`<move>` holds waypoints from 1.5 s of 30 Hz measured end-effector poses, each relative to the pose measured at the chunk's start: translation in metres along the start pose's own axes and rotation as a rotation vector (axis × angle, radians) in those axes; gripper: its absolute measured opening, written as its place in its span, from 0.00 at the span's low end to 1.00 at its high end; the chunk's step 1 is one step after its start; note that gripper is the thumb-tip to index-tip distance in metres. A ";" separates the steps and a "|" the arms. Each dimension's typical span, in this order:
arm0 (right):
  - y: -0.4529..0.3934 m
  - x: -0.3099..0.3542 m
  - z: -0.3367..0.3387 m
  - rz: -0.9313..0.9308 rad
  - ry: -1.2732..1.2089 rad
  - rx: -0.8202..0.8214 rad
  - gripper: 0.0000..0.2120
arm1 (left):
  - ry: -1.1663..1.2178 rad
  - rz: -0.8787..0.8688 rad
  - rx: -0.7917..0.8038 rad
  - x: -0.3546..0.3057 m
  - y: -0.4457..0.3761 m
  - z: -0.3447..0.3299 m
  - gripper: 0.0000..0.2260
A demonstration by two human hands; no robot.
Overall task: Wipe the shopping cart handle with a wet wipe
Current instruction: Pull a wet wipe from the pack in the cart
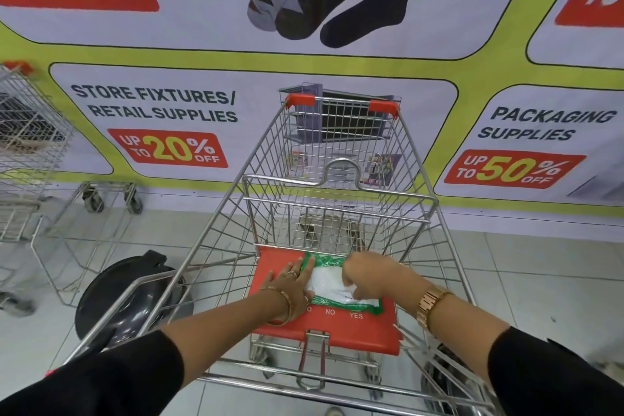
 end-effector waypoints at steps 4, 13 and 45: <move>0.005 0.003 0.005 -0.005 0.064 -0.073 0.09 | -0.013 -0.006 -0.004 0.001 0.001 0.001 0.28; 0.007 -0.007 0.009 -0.108 -0.132 -0.132 0.06 | -0.031 -0.001 0.005 0.002 0.001 -0.001 0.28; 0.041 -0.033 0.036 -0.256 -0.485 -0.356 0.05 | -0.071 0.007 0.006 0.000 0.001 -0.004 0.28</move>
Point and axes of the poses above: each hand's wrist, its own y-axis away from the middle knuckle, its own z-axis out of the back of the hand, x = y × z, the point moved 9 cm from there along -y, towards the middle knuckle, and after that the axes turned 9 degrees about y, right-handed, at the moved point
